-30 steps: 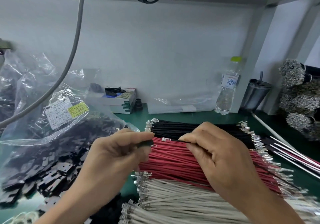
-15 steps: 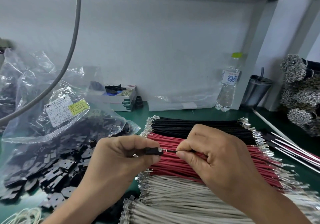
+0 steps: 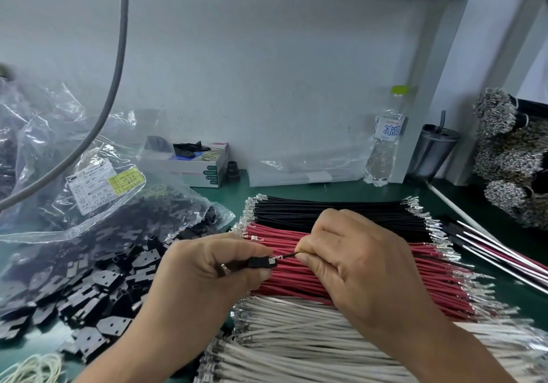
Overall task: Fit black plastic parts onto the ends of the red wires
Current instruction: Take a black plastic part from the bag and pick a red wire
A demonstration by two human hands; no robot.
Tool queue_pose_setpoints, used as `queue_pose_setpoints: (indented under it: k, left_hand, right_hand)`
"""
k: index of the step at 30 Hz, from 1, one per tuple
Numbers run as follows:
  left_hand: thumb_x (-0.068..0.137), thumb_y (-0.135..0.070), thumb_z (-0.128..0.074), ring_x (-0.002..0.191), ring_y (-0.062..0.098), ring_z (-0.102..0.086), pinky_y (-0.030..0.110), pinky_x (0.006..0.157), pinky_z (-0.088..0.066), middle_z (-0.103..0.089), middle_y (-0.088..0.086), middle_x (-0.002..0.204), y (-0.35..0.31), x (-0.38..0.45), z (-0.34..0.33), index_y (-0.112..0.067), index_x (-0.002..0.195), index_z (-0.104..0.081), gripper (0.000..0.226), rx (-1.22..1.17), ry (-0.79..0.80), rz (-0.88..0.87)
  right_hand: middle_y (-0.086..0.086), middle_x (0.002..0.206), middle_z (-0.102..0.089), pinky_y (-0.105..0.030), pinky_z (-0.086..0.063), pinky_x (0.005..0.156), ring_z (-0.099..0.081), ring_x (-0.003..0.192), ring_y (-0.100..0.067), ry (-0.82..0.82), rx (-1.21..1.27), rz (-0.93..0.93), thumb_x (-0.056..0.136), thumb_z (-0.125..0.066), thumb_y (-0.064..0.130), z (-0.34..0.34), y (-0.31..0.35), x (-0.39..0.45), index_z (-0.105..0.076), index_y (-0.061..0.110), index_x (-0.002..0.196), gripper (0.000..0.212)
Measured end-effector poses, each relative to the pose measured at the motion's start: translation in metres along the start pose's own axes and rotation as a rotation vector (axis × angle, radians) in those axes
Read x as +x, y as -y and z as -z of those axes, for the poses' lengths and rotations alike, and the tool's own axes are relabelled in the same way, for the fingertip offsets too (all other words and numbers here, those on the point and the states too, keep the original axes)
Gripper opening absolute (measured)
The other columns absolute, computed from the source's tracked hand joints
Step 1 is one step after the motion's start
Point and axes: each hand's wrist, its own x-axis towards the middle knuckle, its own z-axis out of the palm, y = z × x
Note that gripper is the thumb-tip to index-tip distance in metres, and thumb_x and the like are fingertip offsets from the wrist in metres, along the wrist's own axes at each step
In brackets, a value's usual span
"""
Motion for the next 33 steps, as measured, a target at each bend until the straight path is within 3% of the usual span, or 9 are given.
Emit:
queue_pose_setpoints:
  k: [3, 6, 10, 14, 18, 28, 31, 33]
  left_hand:
    - [0.069, -0.005, -0.091, 0.065, 0.006, -0.073, 0.016, 0.064, -0.058, -0.079, -0.007, 0.076, 0.005, 0.000, -0.002, -0.042, 0.082, -0.083, 0.040, 0.002, -0.050, 0.060]
    - [0.067, -0.015, -0.091, 0.065, 0.009, -0.073, 0.017, 0.065, -0.058, -0.079, -0.007, 0.076, 0.009, 0.002, -0.001, -0.042, 0.083, -0.083, 0.032, -0.013, -0.065, 0.076]
    - [0.063, -0.019, -0.087, 0.067, 0.021, -0.077, 0.027, 0.068, -0.064, -0.080, 0.005, 0.077, 0.006, 0.002, 0.005, -0.031, 0.082, -0.085, 0.022, -0.173, 0.030, 0.091]
    - [0.066, -0.019, -0.090, 0.064, 0.019, -0.074, 0.024, 0.063, -0.060, -0.079, 0.007, 0.077, 0.004, 0.002, 0.007, -0.027, 0.085, -0.085, 0.021, -0.175, 0.123, 0.048]
    - [0.064, -0.026, -0.089, 0.062, 0.022, -0.074, 0.032, 0.065, -0.064, -0.078, 0.005, 0.073, 0.007, 0.000, 0.000, -0.035, 0.084, -0.084, 0.023, -0.131, 0.021, 0.048]
    - [0.068, -0.015, -0.087, 0.055, 0.016, -0.073, 0.018, 0.058, -0.057, -0.077, 0.000, 0.068, 0.006, -0.001, -0.001, -0.036, 0.084, -0.084, 0.027, -0.105, -0.028, -0.002]
    - [0.068, -0.015, -0.084, 0.052, 0.022, -0.071, 0.020, 0.052, -0.055, -0.078, 0.007, 0.073, 0.004, 0.002, -0.006, -0.030, 0.085, -0.084, 0.023, -0.264, -0.040, 0.040]
    - [0.071, -0.012, -0.084, 0.048, 0.021, -0.069, 0.017, 0.045, -0.050, -0.077, 0.010, 0.072, 0.005, 0.006, -0.005, -0.025, 0.087, -0.084, 0.021, -0.331, -0.106, 0.083]
  right_hand:
    - [0.016, 0.081, -0.055, -0.027, -0.050, 0.059, -0.055, 0.074, -0.006, -0.033, 0.033, -0.006, 0.092, -0.065, 0.033, -0.001, -0.002, 0.000, -0.073, 0.027, 0.085, 0.011]
    - [0.016, 0.082, -0.056, -0.026, -0.050, 0.061, -0.055, 0.075, -0.006, -0.023, 0.070, 0.001, 0.092, -0.065, 0.033, -0.003, 0.001, 0.002, -0.073, 0.027, 0.085, 0.012]
    - [0.018, 0.082, -0.056, -0.021, -0.046, 0.065, -0.057, 0.077, -0.005, 0.018, 0.208, -0.057, 0.090, -0.066, 0.035, -0.003, -0.002, 0.002, -0.074, 0.028, 0.085, 0.012]
    - [0.017, 0.082, -0.057, -0.021, -0.045, 0.065, -0.059, 0.080, -0.007, 0.069, 0.317, -0.094, 0.089, -0.065, 0.038, -0.005, -0.002, 0.000, -0.075, 0.030, 0.083, 0.014]
    - [0.018, 0.082, -0.057, -0.023, -0.046, 0.066, -0.056, 0.080, -0.004, 0.031, 0.210, -0.072, 0.091, -0.063, 0.039, -0.008, 0.001, 0.002, -0.073, 0.030, 0.084, 0.016]
    - [0.015, 0.082, -0.055, -0.026, -0.047, 0.064, -0.053, 0.077, -0.006, -0.043, 0.166, 0.009, 0.096, -0.058, 0.036, -0.014, 0.012, 0.004, -0.071, 0.022, 0.085, 0.022]
    - [0.013, 0.083, -0.059, -0.022, -0.043, 0.063, -0.053, 0.078, -0.009, -0.171, -0.045, 0.032, 0.093, -0.067, 0.032, -0.006, 0.006, 0.007, -0.075, 0.023, 0.087, 0.013]
    - [0.005, 0.088, -0.062, -0.026, -0.044, 0.066, -0.054, 0.082, -0.015, -0.307, -0.092, 0.072, 0.092, -0.072, 0.021, -0.002, 0.003, 0.004, -0.076, 0.017, 0.090, 0.006]
